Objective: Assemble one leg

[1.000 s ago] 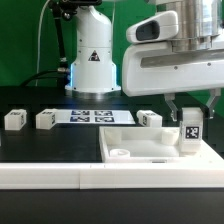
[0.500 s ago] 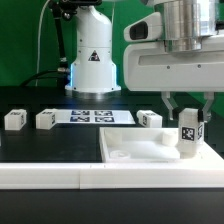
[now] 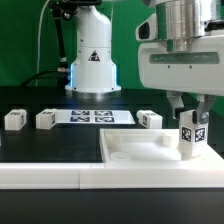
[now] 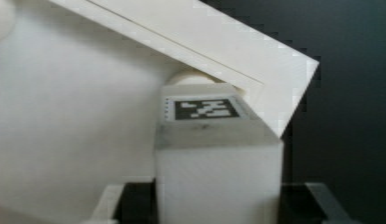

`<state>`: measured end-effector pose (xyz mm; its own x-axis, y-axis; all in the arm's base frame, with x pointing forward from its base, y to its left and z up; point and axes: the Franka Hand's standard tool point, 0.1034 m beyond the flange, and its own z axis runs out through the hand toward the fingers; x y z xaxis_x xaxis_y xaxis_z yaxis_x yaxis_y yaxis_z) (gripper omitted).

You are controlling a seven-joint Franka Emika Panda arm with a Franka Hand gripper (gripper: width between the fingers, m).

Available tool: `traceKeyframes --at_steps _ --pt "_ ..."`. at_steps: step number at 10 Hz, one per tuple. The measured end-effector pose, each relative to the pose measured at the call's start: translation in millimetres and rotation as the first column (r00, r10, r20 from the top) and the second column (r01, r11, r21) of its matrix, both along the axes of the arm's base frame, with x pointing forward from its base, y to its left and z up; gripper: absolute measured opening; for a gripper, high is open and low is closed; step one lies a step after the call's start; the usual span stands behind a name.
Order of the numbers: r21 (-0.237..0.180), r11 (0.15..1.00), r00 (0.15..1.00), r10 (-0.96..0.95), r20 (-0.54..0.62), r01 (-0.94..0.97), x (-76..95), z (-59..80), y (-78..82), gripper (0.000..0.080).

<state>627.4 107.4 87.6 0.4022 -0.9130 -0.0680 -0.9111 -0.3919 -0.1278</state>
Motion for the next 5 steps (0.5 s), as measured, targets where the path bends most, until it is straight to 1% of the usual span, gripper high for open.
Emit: traceKeyframes --at_steps 2,3,4,5 --pt "0.007 1.000 1.000 -0.030 -0.004 0.030 -0.3 -0.5 1.1 0.0291" --pt "0.003 1.000 1.000 0.015 0.002 -0.015 -0.3 -0.4 1.5 0.0399" --pt "-0.001 0.998 0.998 0.065 0.008 -0.065 -0.3 -0.4 1.9 0.0538" --pt "-0.008 0.990 0.990 0.138 0.015 -0.138 -0.7 -0.7 3.2 0.0614"
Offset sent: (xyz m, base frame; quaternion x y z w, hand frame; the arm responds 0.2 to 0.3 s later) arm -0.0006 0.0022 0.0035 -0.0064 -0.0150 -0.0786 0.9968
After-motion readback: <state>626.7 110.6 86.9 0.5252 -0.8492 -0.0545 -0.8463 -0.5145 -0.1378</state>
